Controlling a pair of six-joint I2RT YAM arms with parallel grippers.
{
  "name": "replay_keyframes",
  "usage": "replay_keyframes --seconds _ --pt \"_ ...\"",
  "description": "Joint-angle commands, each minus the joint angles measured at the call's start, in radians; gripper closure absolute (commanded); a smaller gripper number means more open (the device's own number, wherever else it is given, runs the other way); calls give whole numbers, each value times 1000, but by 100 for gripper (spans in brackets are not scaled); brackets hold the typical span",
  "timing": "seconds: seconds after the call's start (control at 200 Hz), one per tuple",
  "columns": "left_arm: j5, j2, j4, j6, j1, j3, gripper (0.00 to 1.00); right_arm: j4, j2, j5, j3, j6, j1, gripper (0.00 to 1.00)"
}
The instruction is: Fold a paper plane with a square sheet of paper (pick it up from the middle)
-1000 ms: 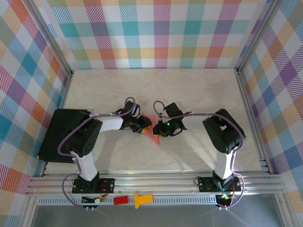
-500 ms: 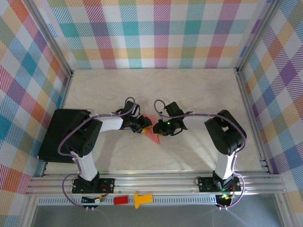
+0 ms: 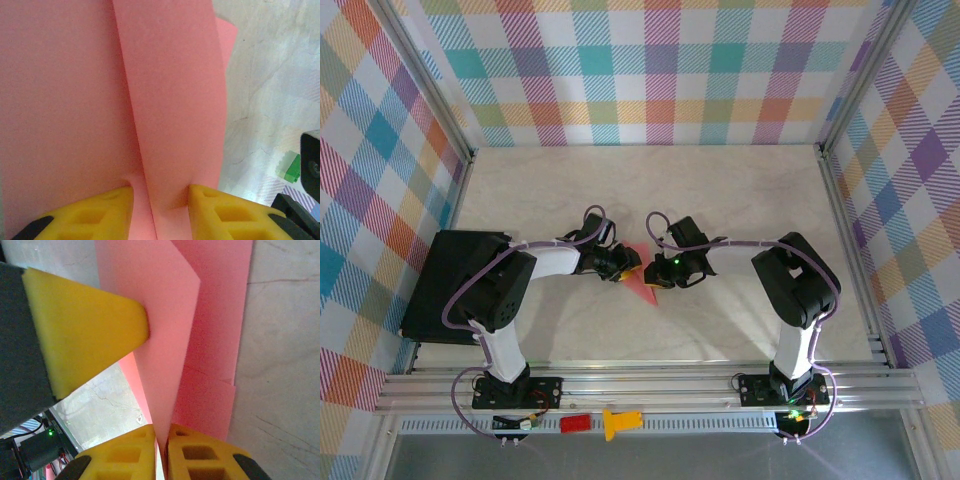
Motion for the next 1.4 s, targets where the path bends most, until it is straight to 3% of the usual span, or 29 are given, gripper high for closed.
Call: replay_keyframes --seconds 0.0,0.44,0.895,1.225,1.395 --pt "-32 32 -89 5 -7 -32 65 13 24 -30 -17 18 1 88" --pt "-32 26 -98 8 -7 -17 65 32 36 -28 -39 35 -8 92" --pt "-35 -138 -31 -10 13 -11 58 127 51 -167 -86 43 -60 93" --pt "119 -75 347 -138 14 -132 79 93 52 -203 -65 -1 -77 93" --pt "138 -33 394 -154 12 -146 85 88 51 -210 -59 -6 -82 92"
